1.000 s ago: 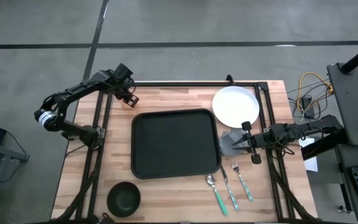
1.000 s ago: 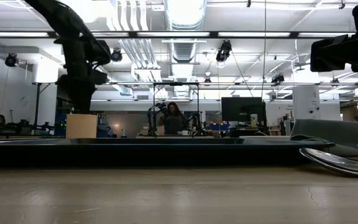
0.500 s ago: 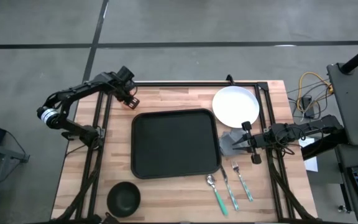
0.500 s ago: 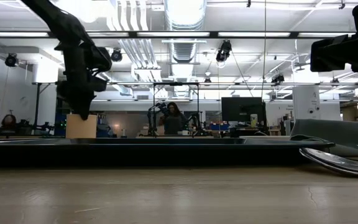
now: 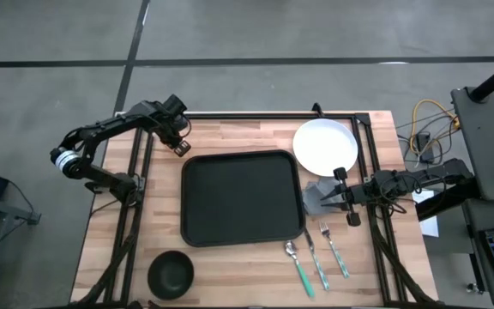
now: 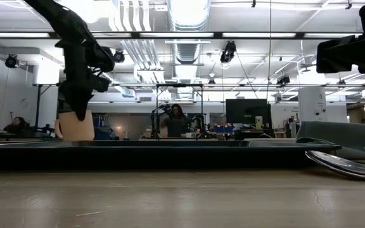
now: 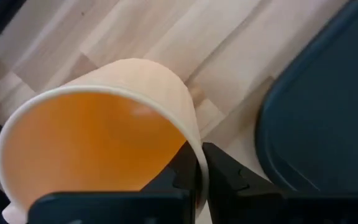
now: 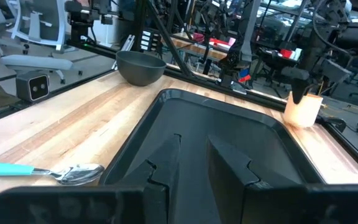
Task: Set up tray
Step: Put the light orange mug on the top left of the black tray
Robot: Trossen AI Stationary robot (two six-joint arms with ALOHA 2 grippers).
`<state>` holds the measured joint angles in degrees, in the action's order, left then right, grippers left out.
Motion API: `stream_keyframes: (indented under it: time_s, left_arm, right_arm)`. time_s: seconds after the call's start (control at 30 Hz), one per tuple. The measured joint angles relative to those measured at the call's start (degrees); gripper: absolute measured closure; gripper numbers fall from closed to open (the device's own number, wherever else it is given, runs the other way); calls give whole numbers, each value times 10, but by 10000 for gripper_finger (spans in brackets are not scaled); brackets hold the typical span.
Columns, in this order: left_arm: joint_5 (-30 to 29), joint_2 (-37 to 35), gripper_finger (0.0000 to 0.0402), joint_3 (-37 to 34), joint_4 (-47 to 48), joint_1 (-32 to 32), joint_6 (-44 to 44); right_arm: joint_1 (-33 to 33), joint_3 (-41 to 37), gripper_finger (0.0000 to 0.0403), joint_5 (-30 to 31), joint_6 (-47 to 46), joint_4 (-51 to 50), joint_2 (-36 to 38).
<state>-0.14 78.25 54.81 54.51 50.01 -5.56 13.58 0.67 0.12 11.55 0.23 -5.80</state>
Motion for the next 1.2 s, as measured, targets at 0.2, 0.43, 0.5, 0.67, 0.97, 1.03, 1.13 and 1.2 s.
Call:
stream_keyframes:
  time_s: [0.2,0.43,0.5,0.67,0.97,1.03,1.13,1.2]
  left_arm:
    - [0,0,401,32,48,-55,0]
    - [0,0,401,56,64,-145,25]
    - [0,0,401,58,65,-170,32]
    - [0,1,401,61,73,-225,63]
    - [0,10,401,59,69,-283,110]
    - [0,21,401,59,63,-288,117]
    - [0,51,401,58,63,-294,119]
    - [1,73,401,59,56,-298,119]
  right_arm:
    - [0,0,335,0,0,0,0]
    - [0,0,335,0,0,0,0]
    - [0,0,335,0,0,0,0]
    - [0,0,335,0,0,0,0]
    - [0,0,335,0,0,0,0]
    - [0,0,335,0,0,0,0]
    - [0,0,335,0,0,0,0]
    - [0,0,335,0,0,0,0]
